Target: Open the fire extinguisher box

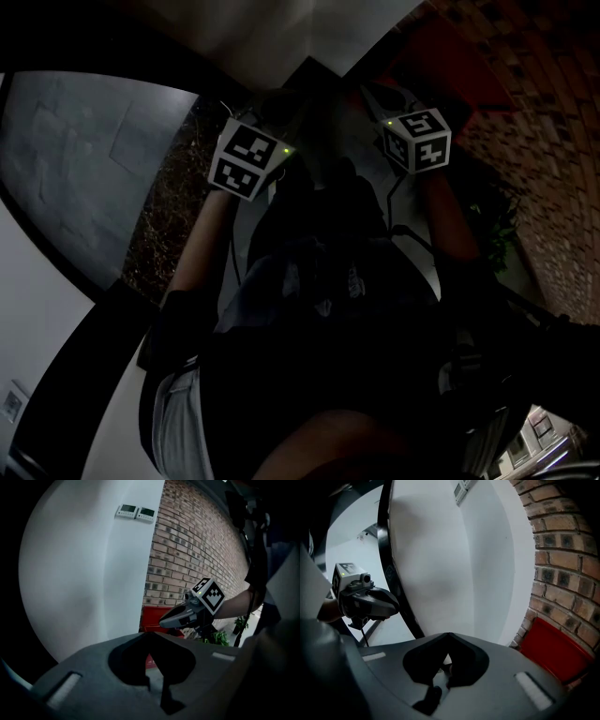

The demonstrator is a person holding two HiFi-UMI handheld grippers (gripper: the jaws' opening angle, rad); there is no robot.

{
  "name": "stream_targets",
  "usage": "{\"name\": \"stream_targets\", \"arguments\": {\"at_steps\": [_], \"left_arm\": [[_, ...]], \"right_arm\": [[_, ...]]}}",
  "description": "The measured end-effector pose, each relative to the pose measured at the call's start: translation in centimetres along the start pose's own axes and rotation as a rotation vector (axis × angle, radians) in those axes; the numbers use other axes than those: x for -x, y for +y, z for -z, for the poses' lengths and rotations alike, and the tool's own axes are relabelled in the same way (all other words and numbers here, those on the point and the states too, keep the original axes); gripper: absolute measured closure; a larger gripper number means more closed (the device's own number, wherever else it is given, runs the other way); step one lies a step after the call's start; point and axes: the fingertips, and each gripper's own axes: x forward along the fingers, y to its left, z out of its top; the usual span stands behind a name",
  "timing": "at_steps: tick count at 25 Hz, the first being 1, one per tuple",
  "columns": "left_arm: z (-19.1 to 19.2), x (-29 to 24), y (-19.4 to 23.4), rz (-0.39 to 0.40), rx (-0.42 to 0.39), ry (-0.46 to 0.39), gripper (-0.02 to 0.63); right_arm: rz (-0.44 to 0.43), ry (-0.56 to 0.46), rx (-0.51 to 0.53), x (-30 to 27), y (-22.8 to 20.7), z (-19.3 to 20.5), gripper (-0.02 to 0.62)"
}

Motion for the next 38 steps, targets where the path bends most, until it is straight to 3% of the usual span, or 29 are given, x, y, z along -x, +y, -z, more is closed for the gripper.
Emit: {"name": "stream_targets", "arguments": {"at_steps": [12, 23, 29, 38], "left_arm": [[3.5, -4.1, 1.1, 0.005, -0.01, 0.108, 0.611], [6.2, -9.3, 1.8, -0.038, 0.137, 0.154, 0.611], [6.1, -10.9, 2.1, -0.076, 0.064, 0.178, 0.611], [6.3, -12.9, 2.1, -0.077, 0.034, 0.212, 0.611]], "right_arm": [[-0.045, 0.123, -0.142, -1.7, -0.3, 5.7, 0.594], [-0.068, 0.197, -0.188, -3.2, -3.2, 9.1, 0.595], [-0.086, 0.216, -0.183, -3.7, -3.8, 9.5, 0.594], [-0.127, 0.256, -0.197, -3.1, -4.3, 10.6, 0.594]]}}
